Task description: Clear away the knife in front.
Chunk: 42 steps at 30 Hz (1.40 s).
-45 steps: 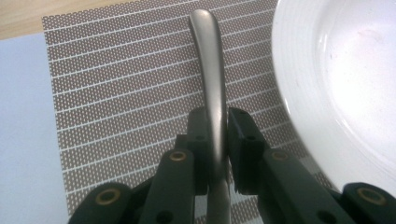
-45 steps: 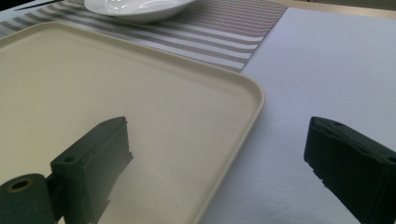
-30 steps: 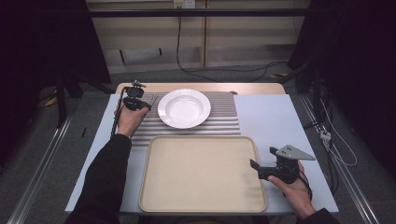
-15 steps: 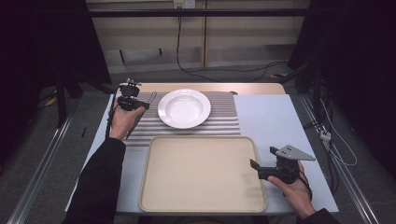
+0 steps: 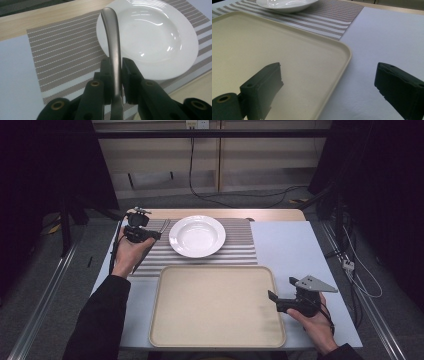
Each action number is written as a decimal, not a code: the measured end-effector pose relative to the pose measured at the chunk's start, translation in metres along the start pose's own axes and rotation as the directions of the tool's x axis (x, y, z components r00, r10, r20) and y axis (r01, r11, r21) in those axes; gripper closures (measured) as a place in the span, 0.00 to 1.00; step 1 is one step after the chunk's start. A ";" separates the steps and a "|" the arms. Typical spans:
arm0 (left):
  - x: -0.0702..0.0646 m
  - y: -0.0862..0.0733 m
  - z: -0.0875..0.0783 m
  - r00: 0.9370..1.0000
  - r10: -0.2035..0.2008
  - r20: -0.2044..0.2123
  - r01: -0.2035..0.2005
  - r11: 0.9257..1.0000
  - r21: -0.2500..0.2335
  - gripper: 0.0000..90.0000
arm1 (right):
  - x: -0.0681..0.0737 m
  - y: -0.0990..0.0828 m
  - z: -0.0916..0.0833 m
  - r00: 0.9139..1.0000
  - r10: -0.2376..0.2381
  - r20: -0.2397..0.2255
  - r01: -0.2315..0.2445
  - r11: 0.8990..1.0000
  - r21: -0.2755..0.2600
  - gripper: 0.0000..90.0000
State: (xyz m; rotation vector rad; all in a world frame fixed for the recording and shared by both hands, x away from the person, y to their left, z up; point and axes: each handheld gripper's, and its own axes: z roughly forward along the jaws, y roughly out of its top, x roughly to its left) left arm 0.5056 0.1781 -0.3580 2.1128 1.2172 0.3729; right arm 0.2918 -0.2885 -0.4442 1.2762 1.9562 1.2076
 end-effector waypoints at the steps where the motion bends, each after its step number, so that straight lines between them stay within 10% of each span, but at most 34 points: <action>1: -0.001 -0.001 0.000 1.000 0.005 0.003 -0.005 1.000 0.002 0.89 | 0.000 0.000 0.000 1.000 -0.002 0.000 0.002 1.000 0.000 0.08; 42: -0.071 -0.043 -0.008 0.995 0.092 0.049 -0.093 0.995 0.035 0.89 | -0.001 0.000 0.001 1.000 0.003 0.000 -0.003 1.000 0.002 0.08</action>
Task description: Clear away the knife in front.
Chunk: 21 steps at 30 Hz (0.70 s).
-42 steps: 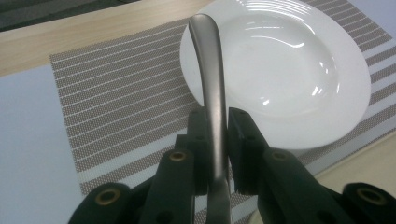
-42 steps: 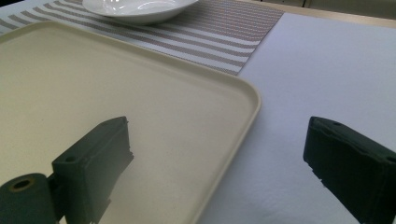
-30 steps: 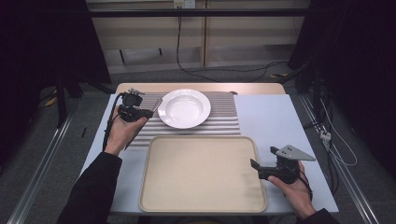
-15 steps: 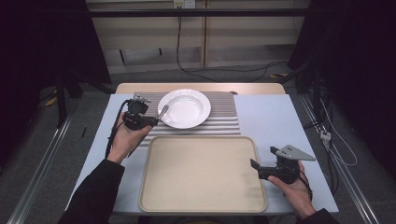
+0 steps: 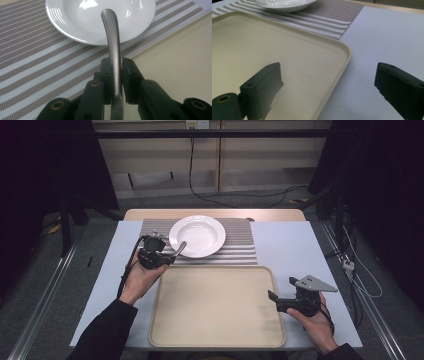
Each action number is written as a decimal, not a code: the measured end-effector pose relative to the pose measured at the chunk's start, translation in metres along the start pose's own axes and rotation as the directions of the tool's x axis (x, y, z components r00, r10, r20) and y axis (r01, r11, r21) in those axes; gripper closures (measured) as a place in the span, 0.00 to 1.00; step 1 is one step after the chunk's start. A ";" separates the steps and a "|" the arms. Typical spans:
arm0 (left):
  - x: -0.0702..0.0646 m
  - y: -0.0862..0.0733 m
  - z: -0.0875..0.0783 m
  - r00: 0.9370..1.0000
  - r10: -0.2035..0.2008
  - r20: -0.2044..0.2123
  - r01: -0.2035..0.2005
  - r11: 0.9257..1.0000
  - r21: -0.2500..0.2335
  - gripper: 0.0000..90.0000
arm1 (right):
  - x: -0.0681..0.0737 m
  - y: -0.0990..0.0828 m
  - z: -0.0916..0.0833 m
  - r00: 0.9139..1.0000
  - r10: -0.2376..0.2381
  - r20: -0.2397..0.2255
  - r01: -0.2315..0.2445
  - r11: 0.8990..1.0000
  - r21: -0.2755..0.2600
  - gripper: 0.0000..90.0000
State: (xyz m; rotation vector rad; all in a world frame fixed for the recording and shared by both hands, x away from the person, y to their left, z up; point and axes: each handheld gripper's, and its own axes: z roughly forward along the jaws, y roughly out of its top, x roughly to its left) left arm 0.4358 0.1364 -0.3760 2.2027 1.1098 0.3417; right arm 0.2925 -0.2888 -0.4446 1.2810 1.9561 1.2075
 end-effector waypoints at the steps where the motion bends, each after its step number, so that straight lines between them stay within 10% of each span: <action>1: -0.002 -0.001 0.000 1.000 0.004 0.001 -0.004 1.000 -0.003 0.89 | 0.000 0.000 0.000 1.000 0.000 0.000 0.000 1.000 0.000 0.08; 21: -0.039 -0.021 -0.005 0.999 0.006 0.046 -0.006 1.000 0.005 0.89 | 0.001 0.000 0.000 1.000 -0.007 0.002 0.007 1.000 0.000 0.08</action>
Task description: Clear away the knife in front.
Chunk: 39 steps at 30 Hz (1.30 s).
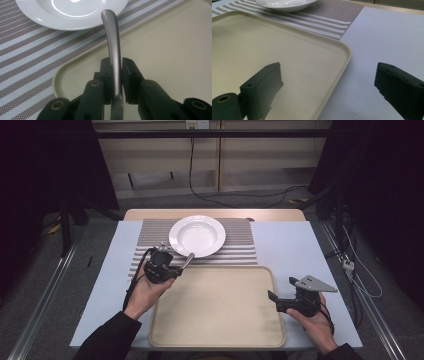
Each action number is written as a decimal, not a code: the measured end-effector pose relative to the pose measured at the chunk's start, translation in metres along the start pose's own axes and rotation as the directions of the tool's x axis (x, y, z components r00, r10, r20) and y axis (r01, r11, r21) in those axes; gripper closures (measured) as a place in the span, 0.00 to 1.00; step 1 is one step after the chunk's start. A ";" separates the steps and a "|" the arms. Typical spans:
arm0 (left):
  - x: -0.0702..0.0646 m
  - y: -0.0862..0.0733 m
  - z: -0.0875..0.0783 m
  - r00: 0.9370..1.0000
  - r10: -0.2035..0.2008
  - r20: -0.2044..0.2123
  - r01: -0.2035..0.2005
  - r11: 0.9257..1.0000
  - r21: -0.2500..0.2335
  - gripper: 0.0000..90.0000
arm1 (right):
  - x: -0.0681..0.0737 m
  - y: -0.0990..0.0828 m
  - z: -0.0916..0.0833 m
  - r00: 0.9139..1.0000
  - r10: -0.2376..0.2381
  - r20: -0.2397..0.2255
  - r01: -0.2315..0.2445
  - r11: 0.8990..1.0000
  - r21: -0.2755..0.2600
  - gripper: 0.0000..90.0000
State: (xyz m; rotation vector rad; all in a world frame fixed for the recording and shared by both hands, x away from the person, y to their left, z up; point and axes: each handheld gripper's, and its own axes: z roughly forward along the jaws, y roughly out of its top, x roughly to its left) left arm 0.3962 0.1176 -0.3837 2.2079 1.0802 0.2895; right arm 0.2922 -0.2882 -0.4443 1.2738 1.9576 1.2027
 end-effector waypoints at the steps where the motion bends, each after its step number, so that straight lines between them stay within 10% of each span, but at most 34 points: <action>1: -0.002 -0.001 0.000 1.000 -0.009 0.008 0.009 1.000 -0.004 0.89 | 0.000 0.000 0.000 1.000 -0.002 -0.002 0.002 1.000 -0.001 0.08; 39: -0.026 -0.028 0.045 0.999 0.020 0.041 -0.025 0.990 0.142 0.88 | 0.001 0.000 -0.001 1.000 -0.007 -0.004 0.007 1.000 0.000 0.08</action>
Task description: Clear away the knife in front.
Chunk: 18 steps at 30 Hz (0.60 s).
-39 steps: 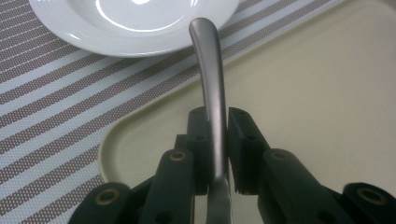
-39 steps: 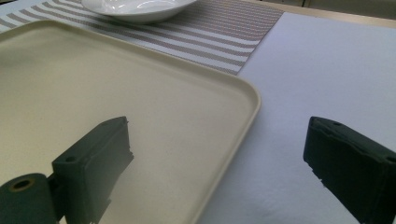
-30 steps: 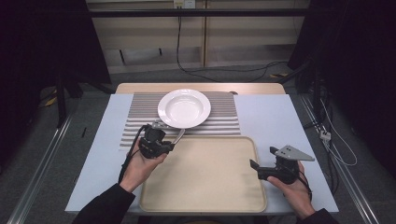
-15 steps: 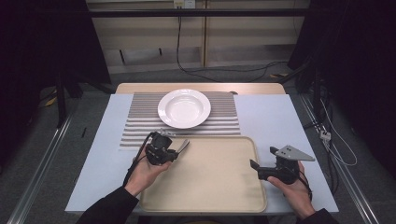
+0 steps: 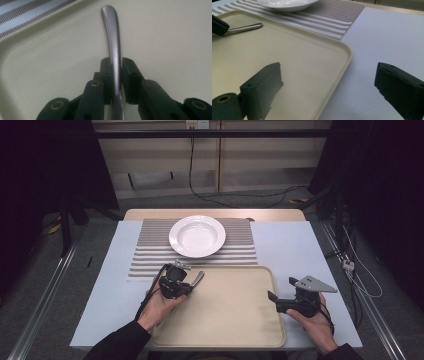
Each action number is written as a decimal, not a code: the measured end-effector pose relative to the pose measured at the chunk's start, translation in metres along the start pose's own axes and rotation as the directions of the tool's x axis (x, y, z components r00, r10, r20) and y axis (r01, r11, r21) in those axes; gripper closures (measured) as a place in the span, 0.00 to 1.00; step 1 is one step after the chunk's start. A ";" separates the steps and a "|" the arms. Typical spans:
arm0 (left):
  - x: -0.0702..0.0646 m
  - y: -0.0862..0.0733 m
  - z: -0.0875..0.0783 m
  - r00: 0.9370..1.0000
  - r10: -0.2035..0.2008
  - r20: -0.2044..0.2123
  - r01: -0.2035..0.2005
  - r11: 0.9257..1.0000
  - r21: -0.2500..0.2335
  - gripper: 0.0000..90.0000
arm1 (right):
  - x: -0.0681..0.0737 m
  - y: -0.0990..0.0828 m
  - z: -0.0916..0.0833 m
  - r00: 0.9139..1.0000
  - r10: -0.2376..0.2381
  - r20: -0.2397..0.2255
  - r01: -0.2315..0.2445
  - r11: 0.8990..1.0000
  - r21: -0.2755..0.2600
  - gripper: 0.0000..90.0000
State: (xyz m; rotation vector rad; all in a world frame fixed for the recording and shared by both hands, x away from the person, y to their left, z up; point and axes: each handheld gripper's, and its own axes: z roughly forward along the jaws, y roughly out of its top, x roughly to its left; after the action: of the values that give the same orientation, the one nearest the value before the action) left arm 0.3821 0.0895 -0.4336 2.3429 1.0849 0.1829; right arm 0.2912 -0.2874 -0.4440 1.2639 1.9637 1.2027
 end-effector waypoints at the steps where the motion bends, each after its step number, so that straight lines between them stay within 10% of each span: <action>1: 0.000 -0.001 0.000 1.000 0.001 -0.002 -0.001 1.000 -0.005 0.88 | 0.000 0.000 0.000 1.000 0.000 0.000 0.000 1.000 0.000 0.08; 18: 0.003 -0.013 -0.010 0.999 -0.044 -0.013 0.044 0.999 0.004 0.88 | 0.000 0.000 0.000 1.000 0.002 -0.008 -0.002 1.000 -0.003 0.08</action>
State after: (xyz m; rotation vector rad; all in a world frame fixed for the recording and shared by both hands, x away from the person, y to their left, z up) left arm 0.3722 0.1030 -0.4327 2.3225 1.1439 0.1799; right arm 0.2915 -0.2879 -0.4439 1.2620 1.9663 1.2126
